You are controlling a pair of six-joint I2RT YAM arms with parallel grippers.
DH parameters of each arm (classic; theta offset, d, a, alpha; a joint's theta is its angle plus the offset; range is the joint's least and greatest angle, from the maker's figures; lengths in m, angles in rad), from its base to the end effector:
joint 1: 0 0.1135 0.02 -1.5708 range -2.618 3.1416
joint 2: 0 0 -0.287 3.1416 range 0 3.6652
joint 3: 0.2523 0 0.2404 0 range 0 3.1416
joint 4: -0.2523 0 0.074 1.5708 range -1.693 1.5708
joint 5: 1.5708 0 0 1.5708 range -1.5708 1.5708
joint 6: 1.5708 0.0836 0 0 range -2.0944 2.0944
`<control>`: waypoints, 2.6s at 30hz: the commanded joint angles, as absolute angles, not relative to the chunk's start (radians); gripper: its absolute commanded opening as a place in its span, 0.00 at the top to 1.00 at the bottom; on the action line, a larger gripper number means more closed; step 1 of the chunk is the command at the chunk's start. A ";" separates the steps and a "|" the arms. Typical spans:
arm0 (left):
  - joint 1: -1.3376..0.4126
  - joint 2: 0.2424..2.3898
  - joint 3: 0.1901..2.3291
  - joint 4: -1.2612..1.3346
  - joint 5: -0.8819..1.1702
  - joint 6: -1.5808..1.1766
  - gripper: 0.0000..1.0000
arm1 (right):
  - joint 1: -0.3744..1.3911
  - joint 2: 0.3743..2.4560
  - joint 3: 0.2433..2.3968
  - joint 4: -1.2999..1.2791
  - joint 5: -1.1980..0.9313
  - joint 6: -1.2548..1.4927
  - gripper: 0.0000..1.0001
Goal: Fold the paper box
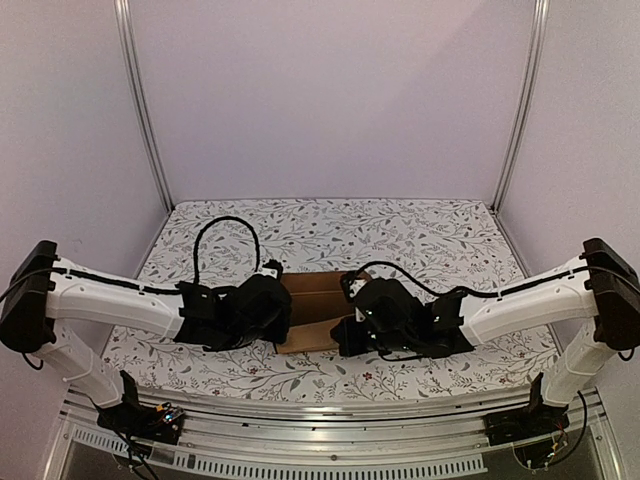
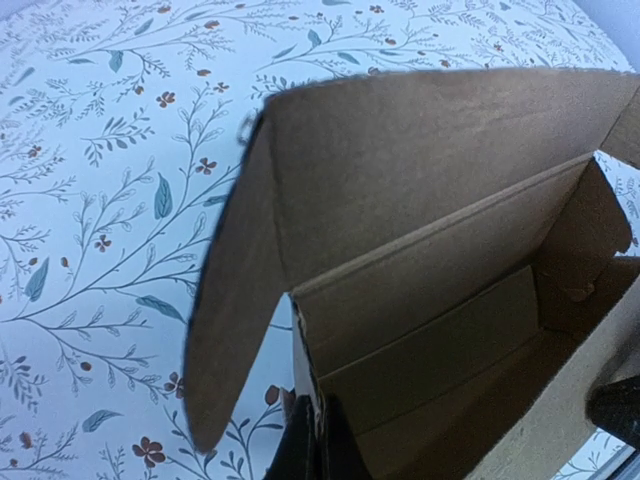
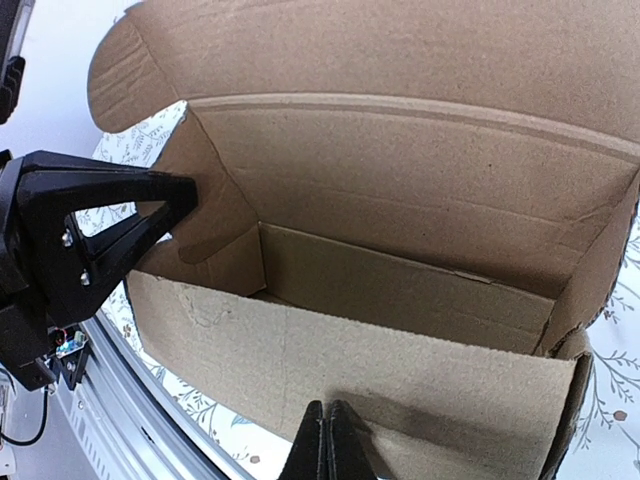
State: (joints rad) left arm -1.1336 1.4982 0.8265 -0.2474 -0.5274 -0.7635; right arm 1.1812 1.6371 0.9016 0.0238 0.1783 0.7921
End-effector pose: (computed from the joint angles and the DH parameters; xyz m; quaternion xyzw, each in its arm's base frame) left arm 0.1683 -0.2607 0.1856 0.0863 0.9144 -0.1072 0.3808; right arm 0.1543 0.3369 0.1861 -0.1387 0.8956 0.3014 0.2963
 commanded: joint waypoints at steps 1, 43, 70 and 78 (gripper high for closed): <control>-1.191 1.484 0.807 -0.233 -0.462 -0.756 1.00 | 1.187 1.716 0.844 -0.070 0.292 0.823 1.00; -1.435 1.561 0.744 -0.231 -0.820 -0.876 1.00 | 1.301 1.723 0.745 -0.009 0.382 0.922 1.00; -1.322 1.414 0.752 -0.149 -0.881 -0.404 1.00 | 1.139 1.053 0.625 -0.272 0.398 0.551 0.34; -1.313 1.460 0.769 -0.143 -0.863 -0.413 1.00 | 1.125 1.195 0.653 -0.141 0.332 0.567 0.39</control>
State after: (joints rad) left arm -1.3273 1.4307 0.7567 -0.1551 -0.8803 -0.4263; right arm 1.1355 1.1309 0.6331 -0.2131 0.3809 0.5705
